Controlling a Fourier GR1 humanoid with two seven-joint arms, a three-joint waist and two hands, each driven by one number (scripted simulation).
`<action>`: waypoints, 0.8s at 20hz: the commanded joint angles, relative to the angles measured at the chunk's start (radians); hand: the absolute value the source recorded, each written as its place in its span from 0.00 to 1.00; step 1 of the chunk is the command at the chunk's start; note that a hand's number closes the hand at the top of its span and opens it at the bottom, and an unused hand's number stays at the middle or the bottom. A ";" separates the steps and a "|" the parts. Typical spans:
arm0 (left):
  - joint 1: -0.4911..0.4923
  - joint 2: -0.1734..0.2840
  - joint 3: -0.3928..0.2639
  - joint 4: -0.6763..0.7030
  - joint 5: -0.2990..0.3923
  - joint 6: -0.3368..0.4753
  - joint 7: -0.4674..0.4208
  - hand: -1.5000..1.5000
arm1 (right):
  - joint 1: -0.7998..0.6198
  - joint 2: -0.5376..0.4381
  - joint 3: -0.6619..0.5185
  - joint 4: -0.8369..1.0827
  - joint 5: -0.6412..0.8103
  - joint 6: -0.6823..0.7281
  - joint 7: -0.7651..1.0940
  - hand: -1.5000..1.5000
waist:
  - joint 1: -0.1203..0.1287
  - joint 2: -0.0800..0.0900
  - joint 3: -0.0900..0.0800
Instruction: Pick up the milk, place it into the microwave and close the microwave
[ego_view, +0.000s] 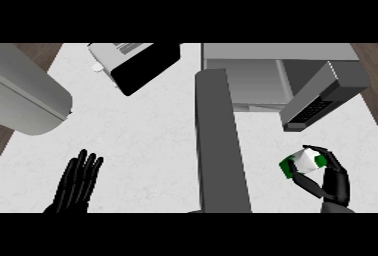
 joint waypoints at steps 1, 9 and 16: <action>-0.029 0.021 0.075 0.075 0.059 -0.062 -0.043 0.00 | -0.041 0.013 -0.002 0.151 0.046 -0.113 -0.121 1.00 | 0.003 0.005 0.003; 0.028 0.008 0.030 -0.020 0.019 -0.045 -0.011 0.00 | -0.157 -0.005 0.059 0.242 0.133 -0.190 -0.043 1.00 | 0.007 0.004 0.003; -0.011 0.026 0.090 0.074 0.055 -0.103 -0.053 0.00 | -0.217 0.041 0.027 0.270 0.081 -0.048 -0.157 1.00 | 0.011 0.007 0.004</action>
